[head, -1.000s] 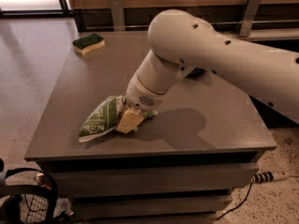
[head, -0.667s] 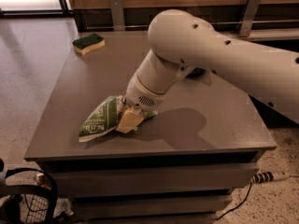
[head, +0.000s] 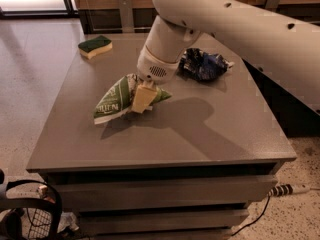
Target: Move green jalapeno chip bag near sponge
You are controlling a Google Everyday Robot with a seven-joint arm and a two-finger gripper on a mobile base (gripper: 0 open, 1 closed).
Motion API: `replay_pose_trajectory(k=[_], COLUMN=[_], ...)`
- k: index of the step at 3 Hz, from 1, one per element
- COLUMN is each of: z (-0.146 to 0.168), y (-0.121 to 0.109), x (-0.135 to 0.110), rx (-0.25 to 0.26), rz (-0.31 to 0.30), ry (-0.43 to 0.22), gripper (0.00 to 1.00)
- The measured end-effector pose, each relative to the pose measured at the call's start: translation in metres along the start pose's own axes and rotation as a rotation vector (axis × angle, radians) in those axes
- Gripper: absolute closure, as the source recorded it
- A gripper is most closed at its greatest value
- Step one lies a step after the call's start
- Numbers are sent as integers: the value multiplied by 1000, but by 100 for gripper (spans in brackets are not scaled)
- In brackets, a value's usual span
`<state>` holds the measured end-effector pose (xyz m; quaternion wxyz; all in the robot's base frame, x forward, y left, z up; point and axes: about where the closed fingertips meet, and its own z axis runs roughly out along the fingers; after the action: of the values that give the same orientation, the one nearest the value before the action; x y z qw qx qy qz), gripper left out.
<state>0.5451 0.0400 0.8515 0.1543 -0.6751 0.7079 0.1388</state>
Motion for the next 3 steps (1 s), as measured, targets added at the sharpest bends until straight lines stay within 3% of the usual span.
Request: replay_pose_trajectory(k=[1,2,3], z=[-25,-51,-57], y=[-46,-101,-134], x=[-18,-45,-62], rx=[39,148,231], rz=[-27,-45,-48], ry=[-2,-52,-58], gripper=[100,100,100])
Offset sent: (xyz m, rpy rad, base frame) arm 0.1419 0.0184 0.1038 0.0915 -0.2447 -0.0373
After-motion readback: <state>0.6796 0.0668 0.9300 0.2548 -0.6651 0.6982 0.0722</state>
